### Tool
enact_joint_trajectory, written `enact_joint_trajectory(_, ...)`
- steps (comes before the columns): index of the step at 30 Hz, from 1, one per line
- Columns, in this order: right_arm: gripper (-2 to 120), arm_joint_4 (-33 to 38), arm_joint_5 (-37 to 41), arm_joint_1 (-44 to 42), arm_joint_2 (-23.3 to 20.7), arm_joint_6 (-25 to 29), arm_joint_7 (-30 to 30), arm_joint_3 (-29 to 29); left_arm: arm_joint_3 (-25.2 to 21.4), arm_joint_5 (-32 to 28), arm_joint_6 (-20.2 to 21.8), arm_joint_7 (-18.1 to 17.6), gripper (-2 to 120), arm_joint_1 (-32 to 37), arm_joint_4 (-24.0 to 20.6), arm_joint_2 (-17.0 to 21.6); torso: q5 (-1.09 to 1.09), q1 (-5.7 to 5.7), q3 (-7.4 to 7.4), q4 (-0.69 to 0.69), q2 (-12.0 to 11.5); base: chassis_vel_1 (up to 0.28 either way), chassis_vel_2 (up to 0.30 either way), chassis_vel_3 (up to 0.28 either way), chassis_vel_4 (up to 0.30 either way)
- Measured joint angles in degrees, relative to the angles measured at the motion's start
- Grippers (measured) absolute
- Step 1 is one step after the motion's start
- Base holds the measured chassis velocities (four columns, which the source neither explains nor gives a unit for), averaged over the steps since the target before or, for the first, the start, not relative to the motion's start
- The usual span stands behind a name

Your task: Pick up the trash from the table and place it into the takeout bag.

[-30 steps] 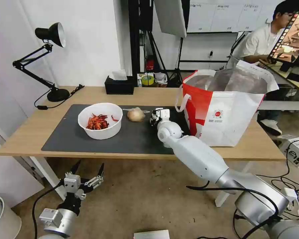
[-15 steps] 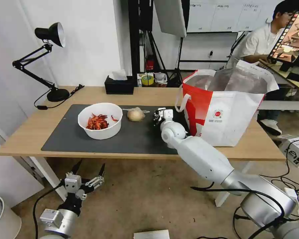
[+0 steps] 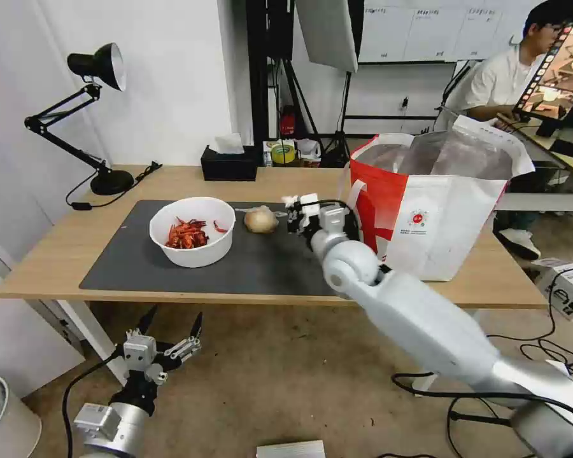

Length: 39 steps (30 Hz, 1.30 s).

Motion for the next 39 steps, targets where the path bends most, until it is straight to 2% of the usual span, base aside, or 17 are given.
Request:
enact_joint_trajectory(3, 0, 6.6, 0.1, -1.1, -4.8, 0.2, -0.2, 3.2, 0.1, 0.3, -0.1, 0.0, 100, 0.3, -0.4, -0.2, 0.01, 0.00, 0.00, -0.01, 0.0, 0.000, 0.000, 0.000, 0.000)
enact_joint_trajectory(4, 0, 6.6, 0.1, -1.1, -4.8, 0.2, -0.2, 3.2, 0.1, 0.3, -0.1, 0.0, 100, 0.3, -0.4, -0.2, 0.01, 0.00, 0.00, -0.01, 0.0, 0.000, 0.000, 0.000, 0.000)
enact_joint_trajectory(7, 0, 11.8, 2.1, -1.8, -10.0, 0.2, 0.4, 7.5, 0.7, 1.1, -0.1, 0.0, 100, 0.3, -0.6, -0.3, 0.01, 0.00, 0.00, -0.01, 0.0, 0.000, 0.000, 0.000, 0.000)
enact_joint_trajectory(8, 0, 11.8, 2.1, -1.8, -10.0, 0.2, 0.4, 7.5, 0.7, 1.1, -0.1, 0.0, 100, 0.3, -0.6, -0.3, 0.01, 0.00, 0.00, -0.01, 0.0, 0.000, 0.000, 0.000, 0.000)
enact_joint_trajectory(11, 0, 14.2, 3.8, -2.1, -14.9, 0.2, 0.5, 12.0, 1.3, 1.8, -0.1, 0.0, 100, 0.3, -0.6, -0.4, 0.00, 0.00, 0.00, -0.01, 0.0, 0.000, 0.000, 0.000, 0.000)
enact_joint_trajectory(12, 0, 14.2, 3.8, -2.1, -14.9, 0.2, 0.5, 12.0, 1.3, 1.8, -0.1, 0.0, 100, 0.3, -0.6, -0.4, 0.00, 0.00, 0.00, -0.01, 0.0, 0.000, 0.000, 0.000, 0.000)
enact_joint_trajectory(14, 0, 14.4, 6.6, -2.2, -18.9, 0.3, 0.3, 16.2, 1.8, 2.3, -0.2, 0.0, 100, 0.3, -0.6, -0.5, 0.00, 0.00, 0.00, -0.02, 0.0, 0.000, 0.000, 0.000, 0.000)
enact_joint_trajectory(18, 0, 12.9, 10.2, -2.2, -21.8, 0.1, 0.2, 19.4, 2.1, 2.5, -0.3, 0.1, 100, 0.2, -0.7, -0.5, 0.00, 0.00, 0.00, -0.01, 0.0, 0.000, 0.000, 0.000, 0.000)
enact_joint_trajectory(23, 0, 9.3, 11.9, -2.2, -23.3, -0.4, 0.0, 20.7, 2.3, 2.7, -0.4, 0.1, 100, 0.3, -0.9, -0.5, 0.00, 0.00, 0.00, -0.02, 0.0, 0.000, 0.000, 0.000, 0.000)
enact_joint_trajectory(27, 0, 6.1, 16.8, -1.3, -23.4, -2.6, 2.1, 20.7, 2.5, 3.2, -0.6, 0.1, 100, 0.6, -1.1, -0.6, 0.00, 0.00, 0.00, -0.01, 0.0, 0.000, 0.000, 0.000, 0.000)
enact_joint_trajectory(30, 0, 4.8, 23.3, 1.2, -23.5, -7.8, 6.1, 19.2, 2.6, 3.7, -1.4, 0.3, 100, 0.8, -0.8, -0.4, 0.00, 0.00, 0.01, -0.01, 0.0, 0.000, 0.000, 0.000, 0.000)
enact_joint_trajectory(34, 0, 4.4, 28.2, 4.6, -24.0, -11.8, 8.7, 17.6, 2.6, 3.8, -1.5, 0.3, 100, 0.9, -0.8, -0.4, -0.02, 0.00, 0.00, 0.00, 0.0, 0.000, 0.000, 0.000, 0.000)
enact_joint_trajectory(39, 0, 4.3, 31.9, 7.5, -24.2, -14.7, 11.4, 16.1, 2.7, 3.8, -1.5, 0.3, 100, 0.9, -0.8, -0.4, -0.02, 0.00, 0.00, 0.00, 0.0, 0.000, 0.000, 0.000, 0.000)
